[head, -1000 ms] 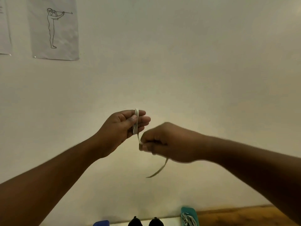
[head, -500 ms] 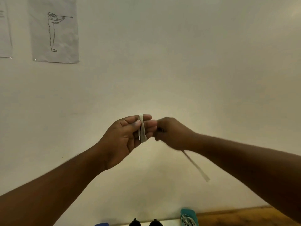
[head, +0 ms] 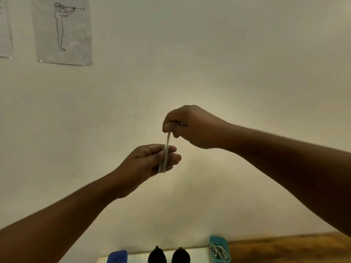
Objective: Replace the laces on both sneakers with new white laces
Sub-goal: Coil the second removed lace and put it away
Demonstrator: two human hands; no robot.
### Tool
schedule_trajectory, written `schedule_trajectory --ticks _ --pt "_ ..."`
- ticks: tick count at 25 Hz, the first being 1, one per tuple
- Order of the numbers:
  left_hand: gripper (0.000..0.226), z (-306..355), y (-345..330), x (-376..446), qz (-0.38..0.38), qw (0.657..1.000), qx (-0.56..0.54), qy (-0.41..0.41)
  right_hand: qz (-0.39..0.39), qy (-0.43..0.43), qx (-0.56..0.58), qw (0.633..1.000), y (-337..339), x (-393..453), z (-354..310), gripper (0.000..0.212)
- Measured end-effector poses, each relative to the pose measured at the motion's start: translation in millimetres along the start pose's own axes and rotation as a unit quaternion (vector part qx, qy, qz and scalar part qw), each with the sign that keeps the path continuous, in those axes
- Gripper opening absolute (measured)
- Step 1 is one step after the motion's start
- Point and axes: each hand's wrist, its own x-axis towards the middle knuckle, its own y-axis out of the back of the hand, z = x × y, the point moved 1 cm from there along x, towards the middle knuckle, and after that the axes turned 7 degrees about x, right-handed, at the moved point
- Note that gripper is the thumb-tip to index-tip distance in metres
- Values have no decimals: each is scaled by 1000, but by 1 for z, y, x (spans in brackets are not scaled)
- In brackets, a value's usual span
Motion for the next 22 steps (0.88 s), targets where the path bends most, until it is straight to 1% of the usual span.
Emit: schedule_trajectory --ticks 2,5,6,8,9,11,13,15,16,18,20,21,22 --pt "34 2 -8 -4 -26 998 -43 24 28 -20 45 998 -6 15 19 17" --pt "35 12 -12 -5 -30 993 -111 9 49 -57 156 985 -31 14 39 13" --pt "36 15 -11 -4 -13 991 -133 0 64 -71 192 977 -41 8 43 15" --pt "35 17 -5 -1 43 984 -173 -7 91 -103 249 959 -60 -7 46 21" --pt "35 17 -3 0 69 979 -191 -6 98 -120 278 948 -70 -14 45 21" --pt "35 14 0 2 103 972 -211 -8 98 -145 322 930 -88 -28 38 18" --pt "35 9 1 3 131 967 -217 -13 94 -156 332 926 -100 -38 27 18" --pt "36 5 -1 5 154 964 -216 -20 94 -154 286 941 -106 -45 18 23" --pt "36 4 -3 6 161 964 -211 -23 99 -139 232 958 -106 -48 14 26" --pt "36 1 -7 7 165 967 -190 -29 122 -74 90 986 -102 -50 9 32" --pt "35 -3 -11 6 167 973 -159 -34 143 -6 -39 989 -93 -48 5 30" --pt "34 -5 -13 7 166 975 -143 -36 149 20 -79 985 -89 -45 5 25" --pt "34 -7 -15 7 164 977 -132 -39 152 38 -93 983 -85 -43 4 19"
